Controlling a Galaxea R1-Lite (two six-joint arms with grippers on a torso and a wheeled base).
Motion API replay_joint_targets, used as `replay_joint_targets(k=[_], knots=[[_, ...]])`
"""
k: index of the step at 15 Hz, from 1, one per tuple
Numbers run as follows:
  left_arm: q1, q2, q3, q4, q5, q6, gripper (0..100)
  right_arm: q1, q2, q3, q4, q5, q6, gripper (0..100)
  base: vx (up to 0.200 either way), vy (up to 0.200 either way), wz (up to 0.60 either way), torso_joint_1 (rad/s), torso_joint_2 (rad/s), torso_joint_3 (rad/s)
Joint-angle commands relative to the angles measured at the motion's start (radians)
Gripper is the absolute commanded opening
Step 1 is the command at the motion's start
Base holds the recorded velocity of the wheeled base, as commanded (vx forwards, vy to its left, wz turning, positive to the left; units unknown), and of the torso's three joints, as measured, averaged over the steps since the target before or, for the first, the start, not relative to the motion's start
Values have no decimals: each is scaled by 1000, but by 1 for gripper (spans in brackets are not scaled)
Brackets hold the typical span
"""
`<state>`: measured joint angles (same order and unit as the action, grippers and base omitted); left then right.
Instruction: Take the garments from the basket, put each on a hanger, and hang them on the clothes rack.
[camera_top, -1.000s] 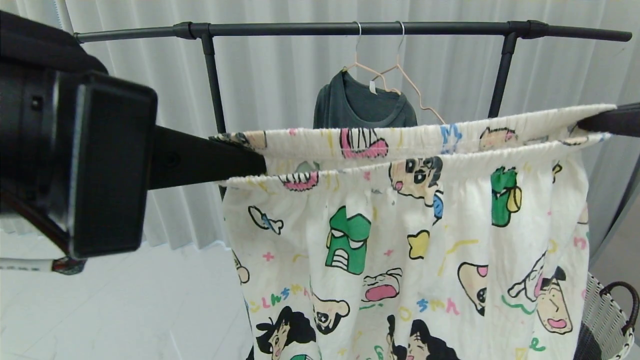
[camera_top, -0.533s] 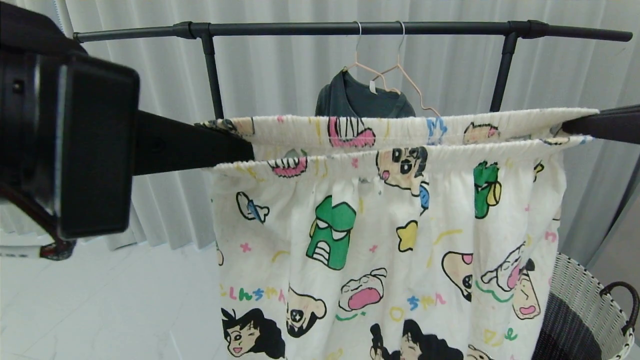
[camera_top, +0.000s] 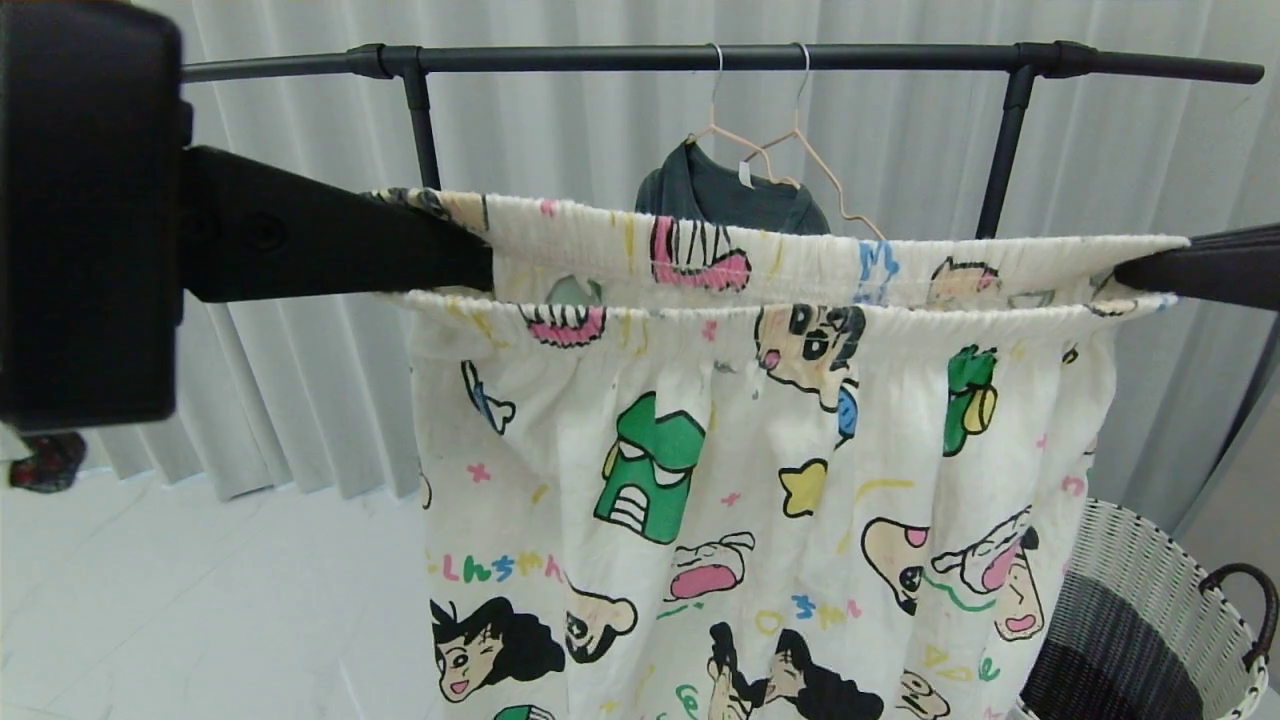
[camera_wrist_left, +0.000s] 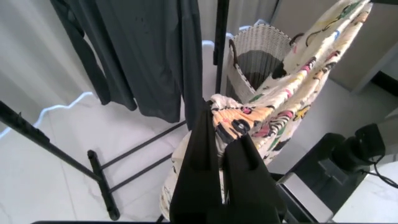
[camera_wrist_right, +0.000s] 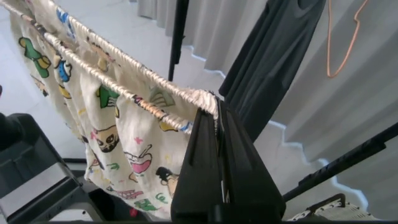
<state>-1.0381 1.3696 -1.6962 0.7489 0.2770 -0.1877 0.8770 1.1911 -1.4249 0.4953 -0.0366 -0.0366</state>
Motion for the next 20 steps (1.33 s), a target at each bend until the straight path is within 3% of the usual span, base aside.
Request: replay_joint_targets(k=[1, 6, 10, 14, 15, 16, 18, 20], knots=[[-2, 0, 3, 0, 1, -1, 0, 10, 4, 3, 0, -8, 0, 100, 0, 0, 0, 0, 0, 0], [9, 3, 36, 0, 8, -1, 0, 68, -54, 107, 2, -2, -23, 100, 0, 0, 0, 0, 0, 0], [16, 2, 101, 0, 106, -1, 0, 50, -96, 138, -1, 11, -8, 100, 0, 0, 0, 0, 0, 0], [18, 0, 130, 0, 129, -1, 0, -27, -99, 158, -63, 3, 6, 100, 0, 0, 0, 0, 0, 0], [18, 0, 135, 0, 154, -1, 0, -87, -97, 176, -58, -6, -2, 100, 0, 0, 0, 0, 0, 0], [18, -1, 147, 0, 186, -1, 0, -162, -96, 205, -54, -36, -14, 100, 0, 0, 0, 0, 0, 0], [20, -9, 185, 0, 292, -1, 0, -282, -103, 268, 5, -167, -97, 100, 0, 0, 0, 0, 0, 0], [35, -18, 248, 0, 422, -1, 0, -313, -151, 328, 35, -226, -166, 100, 0, 0, 0, 0, 0, 0]])
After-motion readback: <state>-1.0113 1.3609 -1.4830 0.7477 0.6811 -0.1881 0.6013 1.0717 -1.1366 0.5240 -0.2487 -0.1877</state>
